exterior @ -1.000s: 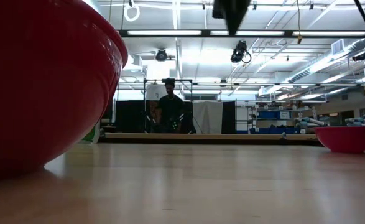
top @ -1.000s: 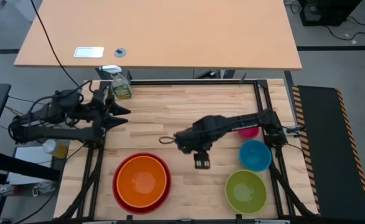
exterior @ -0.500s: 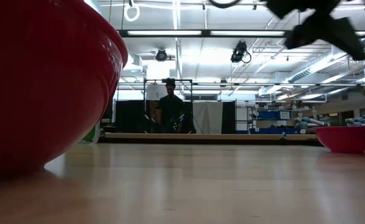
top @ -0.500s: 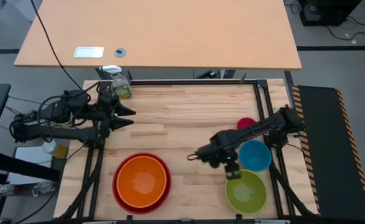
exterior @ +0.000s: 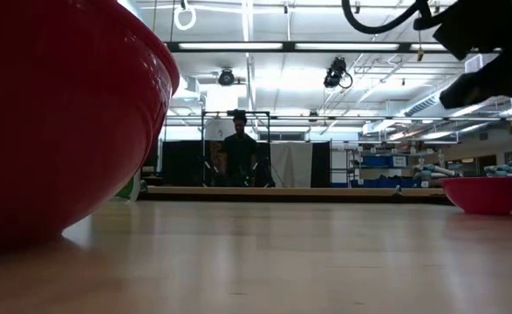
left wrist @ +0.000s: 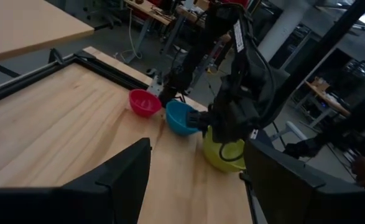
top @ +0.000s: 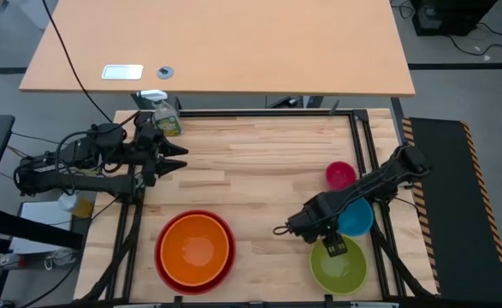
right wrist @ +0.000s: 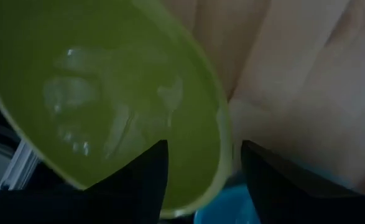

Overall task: Nest bowls inside each other
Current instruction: Stack the green bowl on top of the orange bowl

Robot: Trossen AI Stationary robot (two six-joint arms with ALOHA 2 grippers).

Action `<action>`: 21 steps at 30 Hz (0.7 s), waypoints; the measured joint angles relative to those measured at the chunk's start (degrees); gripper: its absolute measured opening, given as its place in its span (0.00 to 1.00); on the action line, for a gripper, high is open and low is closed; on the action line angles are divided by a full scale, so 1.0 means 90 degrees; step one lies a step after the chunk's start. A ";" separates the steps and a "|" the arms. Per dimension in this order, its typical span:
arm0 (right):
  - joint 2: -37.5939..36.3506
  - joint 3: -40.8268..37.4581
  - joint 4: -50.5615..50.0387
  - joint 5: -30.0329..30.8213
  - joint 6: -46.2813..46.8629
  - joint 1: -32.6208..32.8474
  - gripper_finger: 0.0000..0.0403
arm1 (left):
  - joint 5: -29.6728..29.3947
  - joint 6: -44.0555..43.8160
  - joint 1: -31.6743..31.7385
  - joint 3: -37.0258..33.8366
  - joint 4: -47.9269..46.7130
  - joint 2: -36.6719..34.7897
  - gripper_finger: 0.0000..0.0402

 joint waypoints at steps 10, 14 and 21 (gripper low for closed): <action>0.0000 -0.0312 0.0954 0.0319 0.0455 0.0163 0.31 | -0.0180 -0.0003 0.0000 0.0000 0.0001 0.0000 0.65; 0.0000 -0.0339 0.1223 0.0320 0.0711 0.0178 0.18 | -0.0186 -0.0034 0.0000 0.0002 0.0000 0.0000 0.65; 0.0000 -0.0337 0.1591 0.0249 0.1366 0.0145 0.06 | -0.0185 -0.0051 0.0000 0.0000 0.0065 0.0000 0.65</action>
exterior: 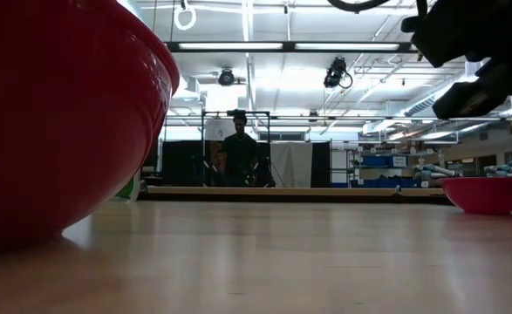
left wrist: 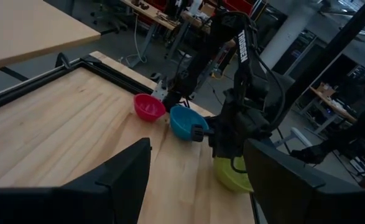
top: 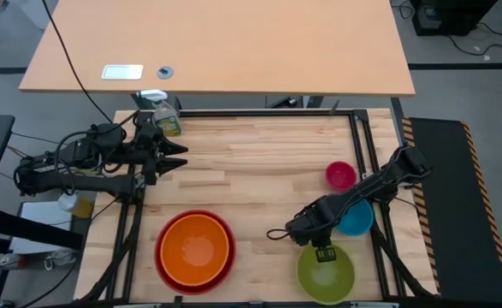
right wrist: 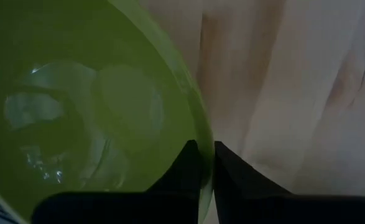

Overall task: Nest bowls inside each other
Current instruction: Stack the green bowl on top of the orange bowl

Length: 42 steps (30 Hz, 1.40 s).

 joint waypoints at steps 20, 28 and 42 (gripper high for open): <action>-0.0011 0.1985 0.1262 0.0050 0.1315 -0.1317 0.09 | 0.0155 -0.0282 0.0000 0.0000 0.0957 -0.0010 0.65; 0.0162 0.3172 0.2057 0.1431 0.1330 -0.1529 0.09 | 0.0320 -0.0458 -0.0005 0.0001 0.1603 -0.0029 0.65; 0.2932 0.6608 0.1724 0.2182 0.1012 -0.1532 0.09 | 0.0406 -0.0485 -0.0005 0.0000 0.1657 -0.0111 0.65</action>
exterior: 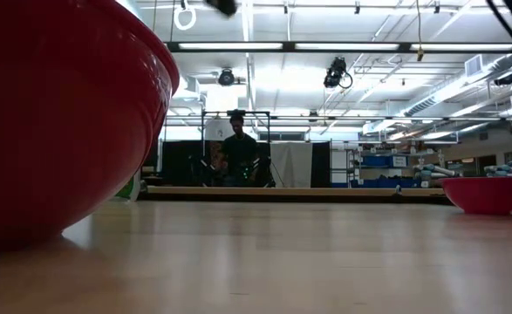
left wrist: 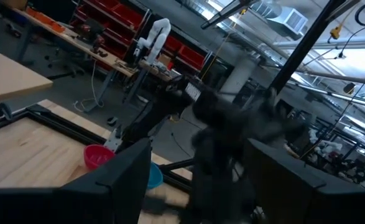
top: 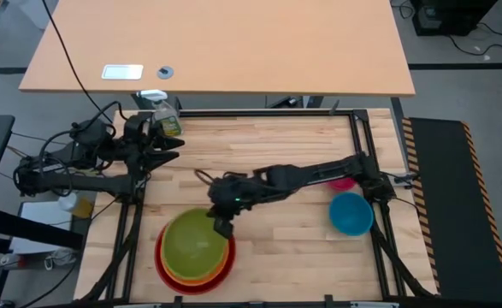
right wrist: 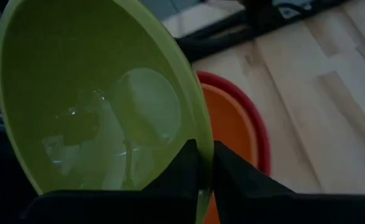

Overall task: Nest bowls inside each other
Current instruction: Stack the green bowl on top of the orange bowl, then stack the blue bowl on top of the green bowl

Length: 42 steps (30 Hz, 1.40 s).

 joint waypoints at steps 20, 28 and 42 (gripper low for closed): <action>0.0871 0.0131 -0.0810 -0.1242 -0.0265 -0.0335 0.41 | 0.0229 -0.0204 -0.0002 0.0000 -0.0114 -0.0229 0.65; 0.0077 0.0141 -0.1920 -0.0203 -0.0262 -0.0479 0.48 | 0.0236 0.0013 -0.0002 0.0000 -0.0716 -0.0230 0.65; -0.1460 -0.1429 -0.5518 0.0395 -0.1549 -0.0509 0.47 | 0.0166 0.0113 0.0000 0.0000 -0.1015 -0.0229 0.65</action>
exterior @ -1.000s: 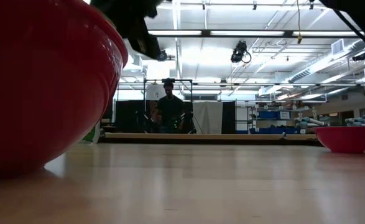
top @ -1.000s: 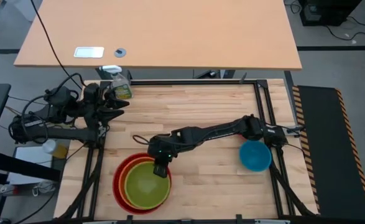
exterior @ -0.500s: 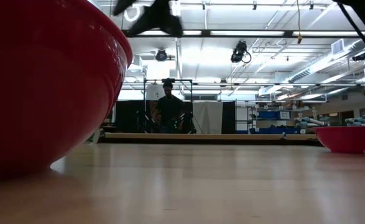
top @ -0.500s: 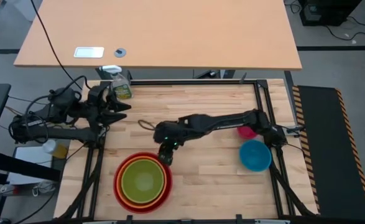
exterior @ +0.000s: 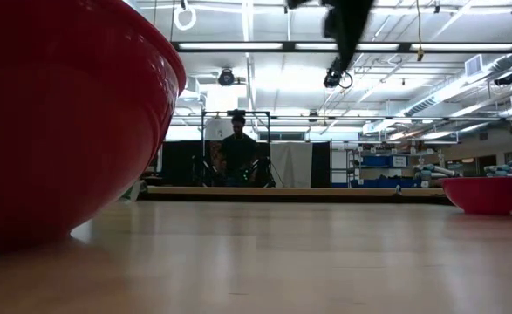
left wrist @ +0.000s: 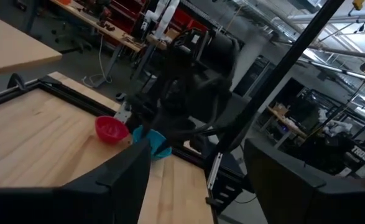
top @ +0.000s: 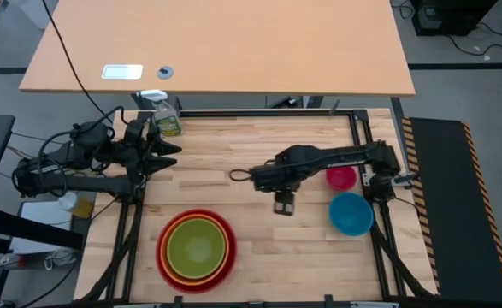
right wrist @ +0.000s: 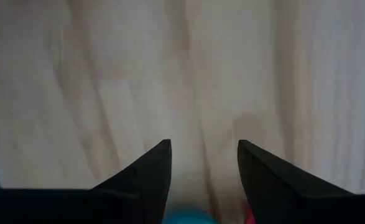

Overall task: Nest bowls inside each other
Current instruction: Stack the blue bowl on top of the green bowl

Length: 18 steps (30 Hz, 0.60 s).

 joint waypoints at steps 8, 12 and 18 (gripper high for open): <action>-0.1373 -0.3066 0.0034 -0.0263 -0.1737 -0.0022 0.47 | -0.0111 0.0106 0.0000 0.0000 -0.0117 0.0000 0.65; -0.1849 -0.4276 0.0000 -0.0289 -0.2907 -0.0017 0.47 | -0.0323 0.0210 0.0000 0.0000 -0.0230 0.0007 0.65; -0.2263 -0.5339 0.0199 -0.0322 -0.3888 -0.0005 0.47 | -0.0669 0.0215 0.0000 0.0000 -0.0295 0.0007 0.65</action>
